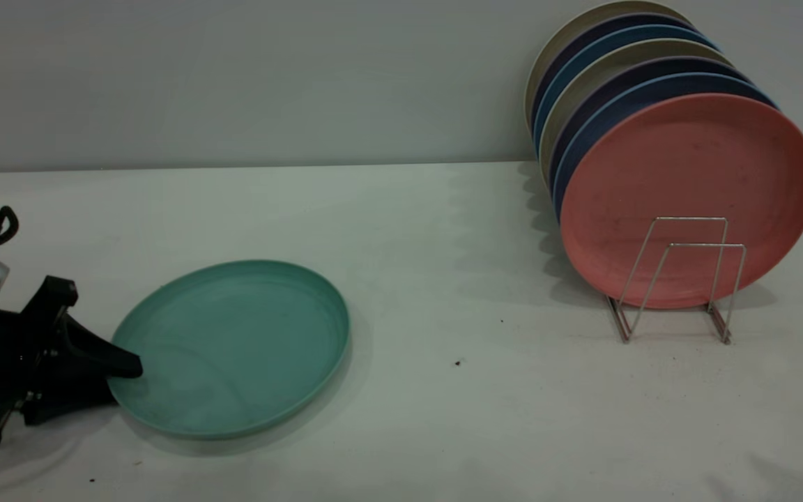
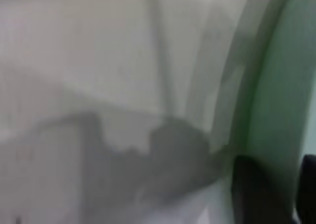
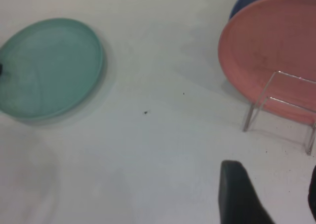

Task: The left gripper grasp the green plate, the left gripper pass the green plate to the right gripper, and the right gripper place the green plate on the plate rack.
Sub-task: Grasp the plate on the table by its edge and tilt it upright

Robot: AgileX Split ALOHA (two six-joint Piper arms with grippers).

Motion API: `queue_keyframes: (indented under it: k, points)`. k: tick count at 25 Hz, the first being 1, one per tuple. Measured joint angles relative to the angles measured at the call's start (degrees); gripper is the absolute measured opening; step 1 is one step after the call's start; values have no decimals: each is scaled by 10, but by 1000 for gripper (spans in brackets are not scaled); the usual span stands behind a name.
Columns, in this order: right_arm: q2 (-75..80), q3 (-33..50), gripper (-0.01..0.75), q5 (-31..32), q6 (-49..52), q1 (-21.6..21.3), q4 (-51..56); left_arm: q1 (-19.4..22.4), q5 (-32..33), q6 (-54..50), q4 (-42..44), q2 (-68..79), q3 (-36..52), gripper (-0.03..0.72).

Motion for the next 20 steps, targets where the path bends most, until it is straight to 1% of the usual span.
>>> queue_keyframes:
  k: [3, 5, 9, 12, 15, 17, 20]
  points:
    - [5, 0, 366, -1, 0, 0, 2, 0, 0, 2, 0, 2, -13, 72]
    - [13, 0, 367, -1, 0, 0, 9, 0, 8, 2, 0, 2, -23, 29]
    - [58, 0, 367, -3, -3, 0, 33, 0, 21, 2, 7, 1, -43, 14]
    - [118, -1, 367, -13, -38, 0, 85, -4, 20, 2, 17, -13, -49, 14]
    - [192, -2, 367, -21, -132, 0, 182, -28, -1, 2, 41, -38, -49, 14]
    - [247, -2, 367, -17, -228, 0, 271, -59, -22, 2, 54, -51, -49, 14]
    - [322, -3, 367, 28, -379, 0, 424, -109, -54, 1, 57, -64, -49, 14]
